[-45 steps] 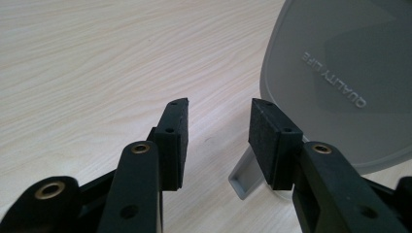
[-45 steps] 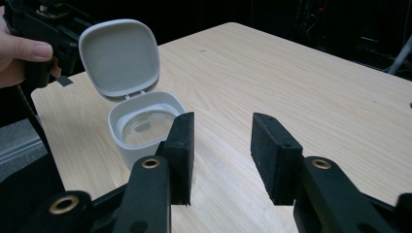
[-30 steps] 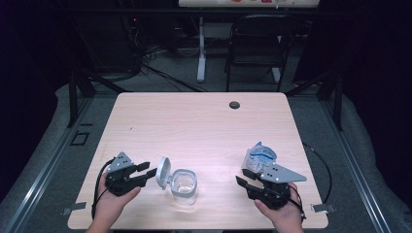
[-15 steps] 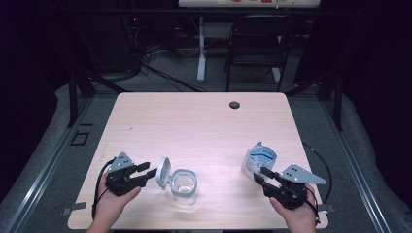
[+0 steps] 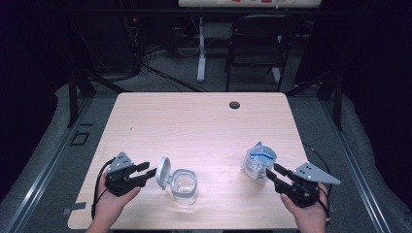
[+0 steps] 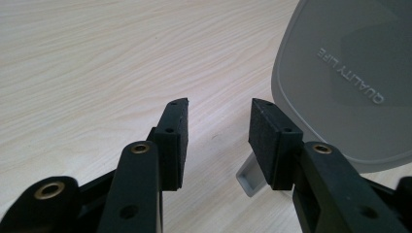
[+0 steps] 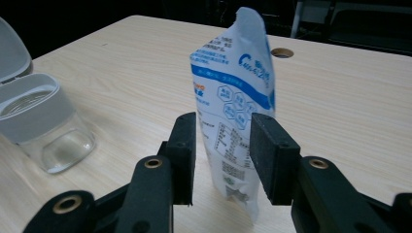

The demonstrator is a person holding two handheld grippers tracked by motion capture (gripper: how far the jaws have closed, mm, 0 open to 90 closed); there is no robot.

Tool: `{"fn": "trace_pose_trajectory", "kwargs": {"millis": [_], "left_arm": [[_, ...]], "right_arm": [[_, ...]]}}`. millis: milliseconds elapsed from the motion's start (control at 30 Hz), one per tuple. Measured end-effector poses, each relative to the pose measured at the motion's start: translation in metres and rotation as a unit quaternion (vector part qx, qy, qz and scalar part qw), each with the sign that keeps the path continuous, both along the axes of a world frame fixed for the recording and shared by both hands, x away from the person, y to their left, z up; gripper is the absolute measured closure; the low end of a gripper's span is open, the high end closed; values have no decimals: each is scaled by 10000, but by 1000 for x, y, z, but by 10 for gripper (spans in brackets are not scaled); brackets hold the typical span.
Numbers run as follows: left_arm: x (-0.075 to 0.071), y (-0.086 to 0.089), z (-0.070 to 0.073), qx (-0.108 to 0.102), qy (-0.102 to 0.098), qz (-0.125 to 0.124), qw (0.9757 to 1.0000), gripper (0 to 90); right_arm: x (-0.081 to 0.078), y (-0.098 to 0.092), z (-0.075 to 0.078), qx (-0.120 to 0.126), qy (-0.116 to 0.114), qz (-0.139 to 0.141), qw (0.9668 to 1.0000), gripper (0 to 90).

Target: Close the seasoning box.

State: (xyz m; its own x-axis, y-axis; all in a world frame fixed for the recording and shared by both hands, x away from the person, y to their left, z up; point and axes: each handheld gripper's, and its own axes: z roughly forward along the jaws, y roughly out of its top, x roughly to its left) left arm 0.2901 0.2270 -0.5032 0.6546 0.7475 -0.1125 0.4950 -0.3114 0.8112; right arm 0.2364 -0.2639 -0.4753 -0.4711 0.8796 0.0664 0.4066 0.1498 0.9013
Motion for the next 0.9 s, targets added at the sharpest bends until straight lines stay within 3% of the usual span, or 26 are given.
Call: {"fn": "trace_pose_trajectory", "kwargs": {"millis": [167, 367, 767, 900], "left_arm": [[0, -1, 0, 58, 21, -21, 10000, 595], [1, -1, -1, -29, 50, -59, 10000, 597], [1, -2, -2, 2, 58, -54, 10000, 600], [1, -2, -2, 3, 57, -52, 10000, 601]], "right_arm": [[5, -4, 1, 4, -31, -190, 9998, 616], [16, -3, 5, -9, -130, -350, 9993, 576], [38, 10, 10, -111, -130, -188, 9997, 574], [40, 13, 11, -221, -109, -122, 9996, 668]]}}
